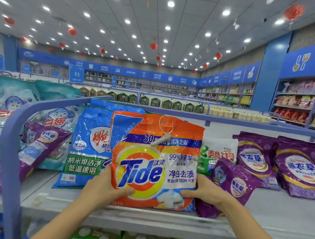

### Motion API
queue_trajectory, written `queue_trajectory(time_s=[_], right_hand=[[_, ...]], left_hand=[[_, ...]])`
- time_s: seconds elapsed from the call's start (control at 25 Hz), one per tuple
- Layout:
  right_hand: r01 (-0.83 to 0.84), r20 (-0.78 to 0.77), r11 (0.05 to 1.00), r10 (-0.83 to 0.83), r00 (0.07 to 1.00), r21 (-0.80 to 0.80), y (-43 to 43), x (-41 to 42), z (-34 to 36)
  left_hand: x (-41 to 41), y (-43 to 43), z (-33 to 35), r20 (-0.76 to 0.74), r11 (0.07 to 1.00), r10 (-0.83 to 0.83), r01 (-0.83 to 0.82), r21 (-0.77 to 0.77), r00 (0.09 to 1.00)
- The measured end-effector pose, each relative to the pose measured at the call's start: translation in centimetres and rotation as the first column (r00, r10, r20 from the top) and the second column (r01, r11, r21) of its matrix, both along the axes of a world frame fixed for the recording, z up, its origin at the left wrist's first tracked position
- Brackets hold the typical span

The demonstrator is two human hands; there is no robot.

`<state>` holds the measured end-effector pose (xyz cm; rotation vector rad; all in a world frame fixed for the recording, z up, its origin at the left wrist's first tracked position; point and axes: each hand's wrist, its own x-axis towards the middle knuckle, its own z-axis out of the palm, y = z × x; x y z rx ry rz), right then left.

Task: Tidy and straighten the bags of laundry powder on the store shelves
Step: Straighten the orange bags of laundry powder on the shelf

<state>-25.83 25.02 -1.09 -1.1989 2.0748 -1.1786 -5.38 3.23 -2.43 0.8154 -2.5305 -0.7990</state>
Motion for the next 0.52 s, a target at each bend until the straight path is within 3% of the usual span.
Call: queue_trajectory(time_s=[0.28, 0.44, 0.52], right_hand=[[0.097, 0.031, 0.973, -0.092, 0.995, -0.210, -0.3, 1.2, 0.1], [0.120, 0.157, 0.888, -0.054, 0.986, -0.445, -0.9, 3.0, 1.9], [0.092, 0.203, 0.833, 0.025, 0.979, -0.546, -2.0, 4.4, 3.0]], left_hand=[[0.6, 0.6, 0.3, -0.318, 0.891, 0.095, 0.062, 0.450, 0.943], [2.2, 0.7, 2.8, -0.415, 0.784, 0.192, 0.115, 0.610, 0.889], [4.2, 0.4, 4.0, -0.489, 0.774, 0.219, 0.155, 0.614, 0.844]])
